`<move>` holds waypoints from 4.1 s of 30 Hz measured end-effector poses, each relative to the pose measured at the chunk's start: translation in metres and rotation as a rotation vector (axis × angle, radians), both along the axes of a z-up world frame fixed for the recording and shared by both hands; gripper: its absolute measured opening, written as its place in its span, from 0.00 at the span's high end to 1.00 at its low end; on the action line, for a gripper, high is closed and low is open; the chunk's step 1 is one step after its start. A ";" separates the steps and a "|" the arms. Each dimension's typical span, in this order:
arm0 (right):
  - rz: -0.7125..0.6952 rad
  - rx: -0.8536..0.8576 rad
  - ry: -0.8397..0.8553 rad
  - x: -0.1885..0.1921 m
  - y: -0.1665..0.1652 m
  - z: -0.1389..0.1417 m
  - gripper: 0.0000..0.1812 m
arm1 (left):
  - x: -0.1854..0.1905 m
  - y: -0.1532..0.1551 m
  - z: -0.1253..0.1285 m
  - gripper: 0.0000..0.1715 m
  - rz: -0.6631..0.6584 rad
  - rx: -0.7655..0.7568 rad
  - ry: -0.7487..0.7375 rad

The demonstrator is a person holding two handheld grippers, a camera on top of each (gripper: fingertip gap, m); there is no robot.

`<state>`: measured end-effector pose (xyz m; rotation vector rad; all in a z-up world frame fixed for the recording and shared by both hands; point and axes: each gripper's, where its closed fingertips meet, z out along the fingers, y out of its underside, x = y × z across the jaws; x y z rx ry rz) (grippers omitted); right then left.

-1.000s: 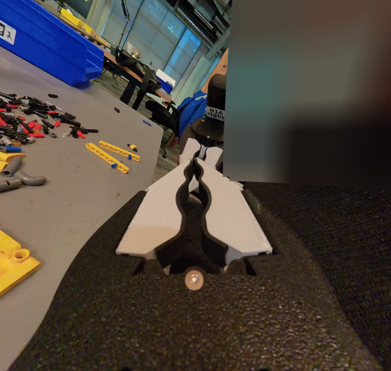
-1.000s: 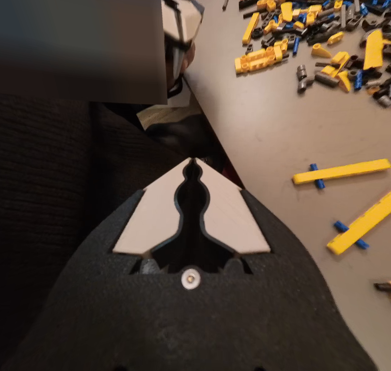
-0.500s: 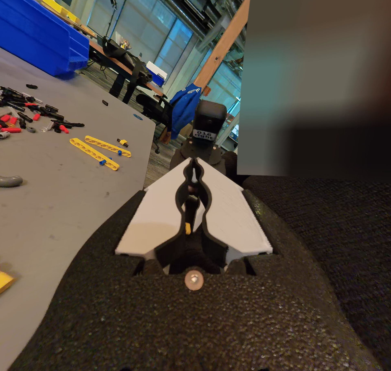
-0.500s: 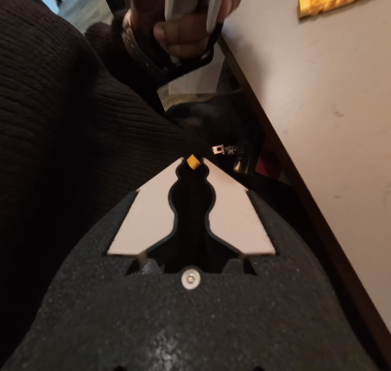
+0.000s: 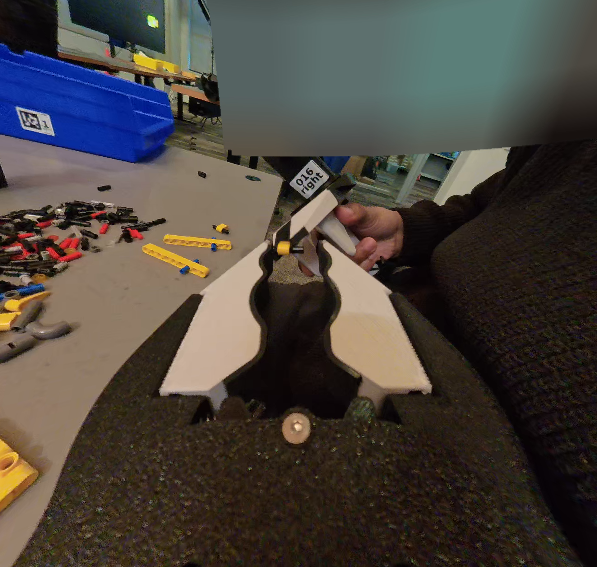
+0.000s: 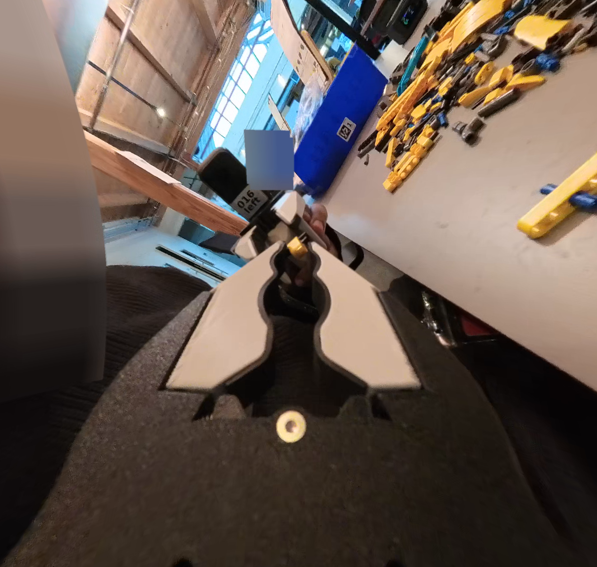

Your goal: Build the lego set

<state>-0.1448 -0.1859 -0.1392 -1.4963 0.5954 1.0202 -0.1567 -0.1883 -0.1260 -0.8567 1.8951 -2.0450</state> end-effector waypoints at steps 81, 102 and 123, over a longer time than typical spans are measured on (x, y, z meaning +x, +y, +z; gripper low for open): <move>0.076 0.116 -0.698 -0.018 -0.003 0.027 0.96 | -0.011 -0.007 0.016 0.91 -0.087 -0.163 0.009; -0.438 -0.559 -1.055 0.194 -0.095 -0.035 0.96 | 0.063 0.013 -0.032 0.84 0.222 0.066 0.293; -0.623 -0.376 -0.852 0.228 -0.100 -0.013 0.96 | 0.108 0.004 -0.053 0.84 0.289 0.158 0.357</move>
